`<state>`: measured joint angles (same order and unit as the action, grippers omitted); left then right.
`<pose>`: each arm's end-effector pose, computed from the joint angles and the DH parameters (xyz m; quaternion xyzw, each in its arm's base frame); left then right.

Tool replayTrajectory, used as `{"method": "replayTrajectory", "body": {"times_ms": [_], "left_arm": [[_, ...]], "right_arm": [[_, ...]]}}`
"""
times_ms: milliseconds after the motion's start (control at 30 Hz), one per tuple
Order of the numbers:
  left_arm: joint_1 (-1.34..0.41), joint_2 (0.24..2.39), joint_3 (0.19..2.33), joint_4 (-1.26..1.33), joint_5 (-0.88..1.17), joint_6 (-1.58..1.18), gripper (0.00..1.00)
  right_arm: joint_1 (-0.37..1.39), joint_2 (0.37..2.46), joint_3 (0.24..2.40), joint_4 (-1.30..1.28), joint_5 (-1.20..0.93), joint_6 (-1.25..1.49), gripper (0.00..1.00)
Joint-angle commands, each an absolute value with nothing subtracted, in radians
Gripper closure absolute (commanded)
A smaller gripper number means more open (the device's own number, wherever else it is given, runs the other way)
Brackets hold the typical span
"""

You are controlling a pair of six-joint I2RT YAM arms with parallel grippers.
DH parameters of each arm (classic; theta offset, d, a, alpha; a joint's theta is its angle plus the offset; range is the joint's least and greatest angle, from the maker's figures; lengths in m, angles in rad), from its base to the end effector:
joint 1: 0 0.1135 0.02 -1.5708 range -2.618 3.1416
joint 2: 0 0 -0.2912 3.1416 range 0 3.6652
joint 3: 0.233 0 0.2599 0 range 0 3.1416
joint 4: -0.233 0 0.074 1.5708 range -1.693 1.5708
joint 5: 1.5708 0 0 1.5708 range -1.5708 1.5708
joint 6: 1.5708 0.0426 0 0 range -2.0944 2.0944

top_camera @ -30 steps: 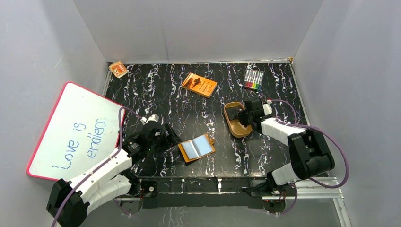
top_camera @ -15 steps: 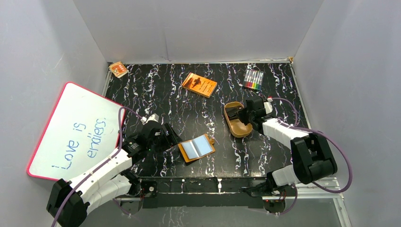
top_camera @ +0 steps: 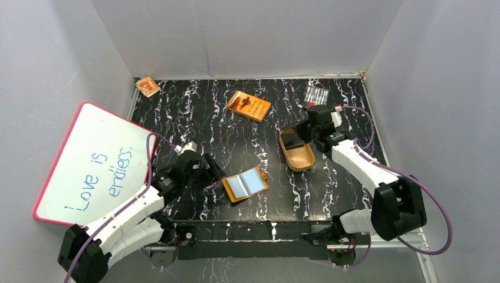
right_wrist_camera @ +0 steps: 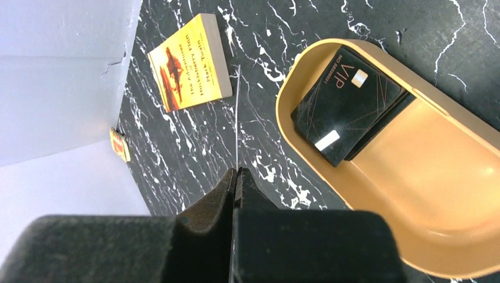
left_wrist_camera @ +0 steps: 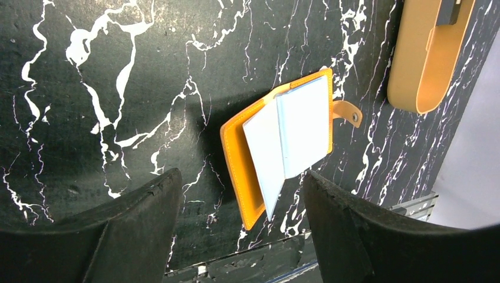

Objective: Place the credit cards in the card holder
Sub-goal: Pick up the credit card from the storage box.

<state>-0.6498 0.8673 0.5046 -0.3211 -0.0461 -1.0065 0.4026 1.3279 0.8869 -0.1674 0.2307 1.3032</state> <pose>0.1443 -0.1072 0.2283 -0.1699 0.8869 -0.3020 0.3054 0.2789 0.1082 0.2765 0.4312 0.7696 0.2792 0.3793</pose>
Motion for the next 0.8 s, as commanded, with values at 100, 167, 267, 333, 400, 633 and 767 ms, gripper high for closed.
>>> {"method": "replayTrajectory", "body": {"times_ms": [100, 167, 267, 333, 400, 633, 767], "left_arm": [[-0.649, 0.813, 0.563, -0.412, -0.084, -0.98, 0.28], [-0.649, 0.791, 0.55, -0.427, -0.079, -0.981, 0.28], [-0.649, 0.763, 0.514, -0.418, -0.064, -0.997, 0.28], [-0.65, 0.754, 0.482, -0.393, -0.048, -1.008, 0.28], [-0.65, 0.756, 0.454, -0.356, -0.03, -1.02, 0.27], [-0.65, 0.827, 0.383, -0.191, 0.085, -1.054, 0.27], [-0.649, 0.917, 0.385, -0.133, 0.123, -1.041, 0.28]], "right_arm": [[0.407, 1.253, 1.017, -0.21, -0.007, 0.873, 1.0], [0.408, 1.254, 1.039, -0.244, -0.161, 0.706, 1.0], [0.427, 1.231, 1.009, -0.255, -0.376, 0.528, 1.0], [0.483, 1.228, 0.997, -0.301, -0.448, 0.413, 1.0], [0.555, 1.239, 0.977, -0.341, -0.474, 0.346, 1.0], [0.646, 1.275, 0.808, -0.144, -0.584, 0.39, 1.0], [0.66, 1.325, 0.782, -0.064, -0.608, 0.425, 1.0]]}}
